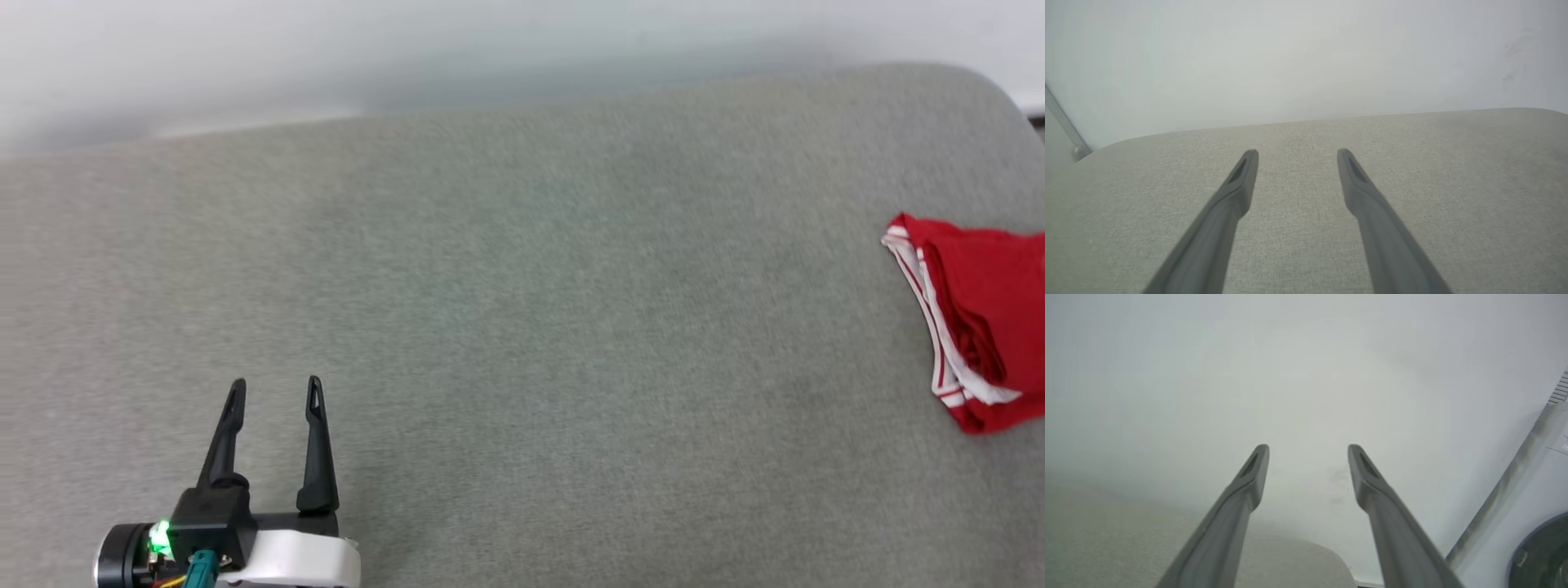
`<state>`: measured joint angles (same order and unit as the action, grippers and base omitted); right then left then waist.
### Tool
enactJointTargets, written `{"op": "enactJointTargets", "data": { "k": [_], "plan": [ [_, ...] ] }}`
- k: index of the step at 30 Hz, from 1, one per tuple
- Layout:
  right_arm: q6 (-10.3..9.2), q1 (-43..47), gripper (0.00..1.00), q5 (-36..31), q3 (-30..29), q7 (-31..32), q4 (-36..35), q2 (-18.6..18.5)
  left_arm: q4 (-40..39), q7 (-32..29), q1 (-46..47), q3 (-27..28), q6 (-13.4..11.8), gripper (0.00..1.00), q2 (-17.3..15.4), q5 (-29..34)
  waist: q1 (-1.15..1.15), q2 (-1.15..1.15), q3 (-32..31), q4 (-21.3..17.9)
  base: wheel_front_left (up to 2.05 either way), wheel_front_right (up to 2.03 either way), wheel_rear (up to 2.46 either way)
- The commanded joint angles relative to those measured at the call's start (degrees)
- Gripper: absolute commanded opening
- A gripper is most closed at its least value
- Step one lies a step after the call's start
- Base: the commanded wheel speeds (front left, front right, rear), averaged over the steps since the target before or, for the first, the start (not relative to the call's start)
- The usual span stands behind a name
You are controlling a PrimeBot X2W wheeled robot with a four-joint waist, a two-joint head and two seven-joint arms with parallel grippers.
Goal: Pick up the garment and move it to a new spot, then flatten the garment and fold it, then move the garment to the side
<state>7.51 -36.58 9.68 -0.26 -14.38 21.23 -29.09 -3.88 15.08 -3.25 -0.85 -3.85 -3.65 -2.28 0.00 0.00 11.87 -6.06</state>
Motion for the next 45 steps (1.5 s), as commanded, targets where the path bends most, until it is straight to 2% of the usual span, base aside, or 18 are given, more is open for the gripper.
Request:
{"op": "enactJointTargets", "data": {
  "k": [1,5,8,11,16,31,45],
  "plan": [
    [-0.04,2.8,1.0,-1.1,-0.98,-0.5,-2.65,2.4,0.21,0.1,-0.68,-0.08,-0.12,1.0,0.06,0.0,0.0,0.0,-2.89,2.36,0.0,0.0,0.0],
    [-0.05,10.11,1.0,-4.32,-2.25,-0.77,-12.29,8.74,0.63,0.1,-1.6,-0.53,0.01,1.0,0.29,-0.2,0.0,0.0,-4.97,3.89,0.0,0.0,0.0],
    [-0.05,16.37,1.0,-4.96,-2.27,-0.76,-16.63,13.28,1.01,0.1,-2.31,-0.76,0.07,1.0,0.36,-0.18,0.0,0.0,-6.29,4.9,0.0,0.0,0.0],
    [-0.04,21.23,1.0,-5.27,-2.88,-0.78,-19.1,17.15,1.56,0.1,-2.48,-0.95,0.36,1.0,0.44,-0.14,0.0,0.0,-7.52,5.97,0.0,0.0,0.0],
    [-0.04,28.32,1.0,-4.85,-3.21,-0.78,-19.08,21.17,2.52,0.1,-3.53,-1.22,0.8,1.0,0.53,0.01,0.0,0.0,-9.62,7.11,0.0,0.0,0.0],
    [-0.04,41.9,1.0,-4.07,-3.0,-0.79,-20.13,25.23,4.14,0.1,-5.81,-1.28,1.9,1.0,0.69,-0.5,0.0,0.0,-12.79,8.01,0.0,0.0,0.0],
    [-0.04,45.09,1.0,-4.12,-3.68,-0.79,-20.75,26.24,4.57,0.1,-6.58,-0.4,3.01,1.0,0.79,-0.71,0.0,0.0,-13.62,7.79,0.0,0.0,0.0]
  ]
}}
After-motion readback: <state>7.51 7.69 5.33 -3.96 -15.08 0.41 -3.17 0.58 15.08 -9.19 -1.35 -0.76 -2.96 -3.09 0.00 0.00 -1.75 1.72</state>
